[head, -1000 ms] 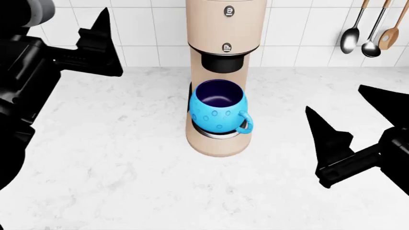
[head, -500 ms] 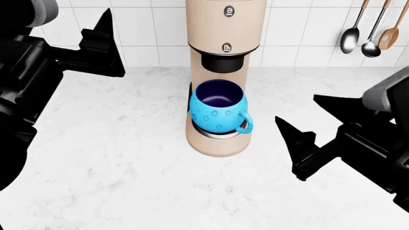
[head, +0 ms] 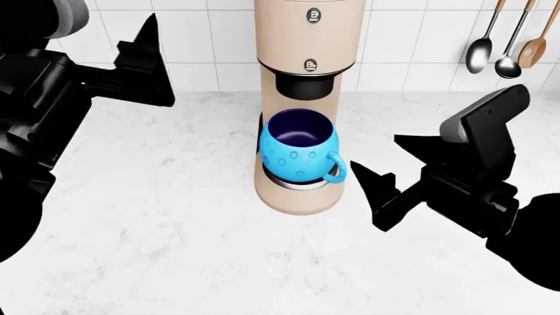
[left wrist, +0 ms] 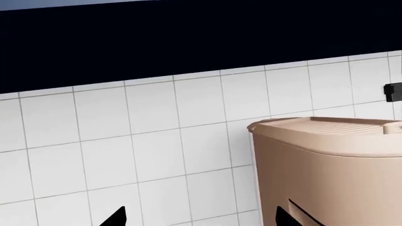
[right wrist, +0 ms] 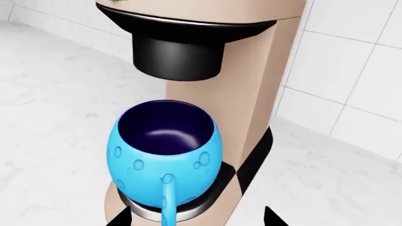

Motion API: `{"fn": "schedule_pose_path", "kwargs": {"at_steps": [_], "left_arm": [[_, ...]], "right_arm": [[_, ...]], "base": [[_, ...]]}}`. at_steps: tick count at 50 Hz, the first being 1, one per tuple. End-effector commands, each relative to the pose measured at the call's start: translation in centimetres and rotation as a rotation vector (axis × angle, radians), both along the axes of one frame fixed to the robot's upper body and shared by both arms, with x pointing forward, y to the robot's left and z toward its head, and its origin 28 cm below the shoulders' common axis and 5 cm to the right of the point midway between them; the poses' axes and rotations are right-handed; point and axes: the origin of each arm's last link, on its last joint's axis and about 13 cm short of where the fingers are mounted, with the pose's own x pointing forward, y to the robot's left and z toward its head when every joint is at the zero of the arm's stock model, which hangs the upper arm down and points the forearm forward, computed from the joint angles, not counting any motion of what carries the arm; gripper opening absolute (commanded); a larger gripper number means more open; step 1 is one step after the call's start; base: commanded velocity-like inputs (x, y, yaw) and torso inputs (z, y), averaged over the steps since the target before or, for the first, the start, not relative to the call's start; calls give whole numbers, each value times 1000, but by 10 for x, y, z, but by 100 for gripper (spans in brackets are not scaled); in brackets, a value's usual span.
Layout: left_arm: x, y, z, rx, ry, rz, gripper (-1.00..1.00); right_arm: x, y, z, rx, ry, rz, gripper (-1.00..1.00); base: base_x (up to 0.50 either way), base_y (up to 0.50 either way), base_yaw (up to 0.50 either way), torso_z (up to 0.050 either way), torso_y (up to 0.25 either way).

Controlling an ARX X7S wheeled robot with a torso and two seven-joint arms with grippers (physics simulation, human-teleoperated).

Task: Pick the mug from under the coffee machine dispenser and place it on the counter.

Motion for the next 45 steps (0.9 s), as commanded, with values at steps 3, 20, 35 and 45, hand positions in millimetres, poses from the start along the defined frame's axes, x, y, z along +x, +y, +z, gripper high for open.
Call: {"fn": "schedule_pose_path", "kwargs": {"at_steps": [3,20,35,45], "left_arm": [[2,-1,-1,-3,0,-7,100],[1,3,-1,-11,-4,4,100],[-1,3,0,-12,-13,7,100],[3,3,0,-8,-12,6,100]], "right_arm": [[17,7,-12,0,23,40,100],[23,16,-24,-6,62,75,100],[23,14,-35,1,83,50,100],[34,16,-42,12,92,56,100]], "base": [[0,0,0,0,0],[0,0,0,0,0],[0,0,0,0,0],[0,0,0,0,0]]}}
